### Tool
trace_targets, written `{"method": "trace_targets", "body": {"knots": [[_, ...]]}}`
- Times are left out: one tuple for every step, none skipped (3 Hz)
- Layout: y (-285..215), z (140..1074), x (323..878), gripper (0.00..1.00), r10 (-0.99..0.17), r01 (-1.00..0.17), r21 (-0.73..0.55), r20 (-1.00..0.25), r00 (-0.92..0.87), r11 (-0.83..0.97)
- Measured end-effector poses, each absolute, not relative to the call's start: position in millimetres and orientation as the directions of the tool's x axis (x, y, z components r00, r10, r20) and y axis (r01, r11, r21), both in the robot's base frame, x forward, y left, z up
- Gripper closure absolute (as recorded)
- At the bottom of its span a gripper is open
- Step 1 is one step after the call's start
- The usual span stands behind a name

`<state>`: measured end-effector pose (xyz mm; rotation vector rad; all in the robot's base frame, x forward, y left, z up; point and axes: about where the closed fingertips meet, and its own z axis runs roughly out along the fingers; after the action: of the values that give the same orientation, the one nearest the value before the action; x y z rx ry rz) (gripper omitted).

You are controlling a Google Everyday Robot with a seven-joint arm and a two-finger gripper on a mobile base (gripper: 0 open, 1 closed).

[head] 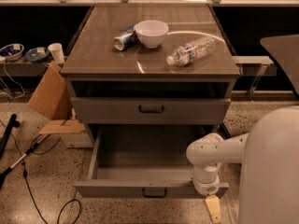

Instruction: Open middle drawer

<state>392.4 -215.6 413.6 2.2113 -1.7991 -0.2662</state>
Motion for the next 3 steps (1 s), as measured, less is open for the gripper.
{"method": "trace_targets", "body": {"knots": [[-215.9,413.6,392.6,0.0,-0.977,-0.926,0.327,0.032,0.209,-0.187],[-199.6,429.5,392.5,0.0,-0.981,-0.954,0.235,0.004,0.195,-0.188],[-173.1,478.3,397.8,0.0,-0.987,-0.989,0.005,-0.056,0.15,-0.15]]}}
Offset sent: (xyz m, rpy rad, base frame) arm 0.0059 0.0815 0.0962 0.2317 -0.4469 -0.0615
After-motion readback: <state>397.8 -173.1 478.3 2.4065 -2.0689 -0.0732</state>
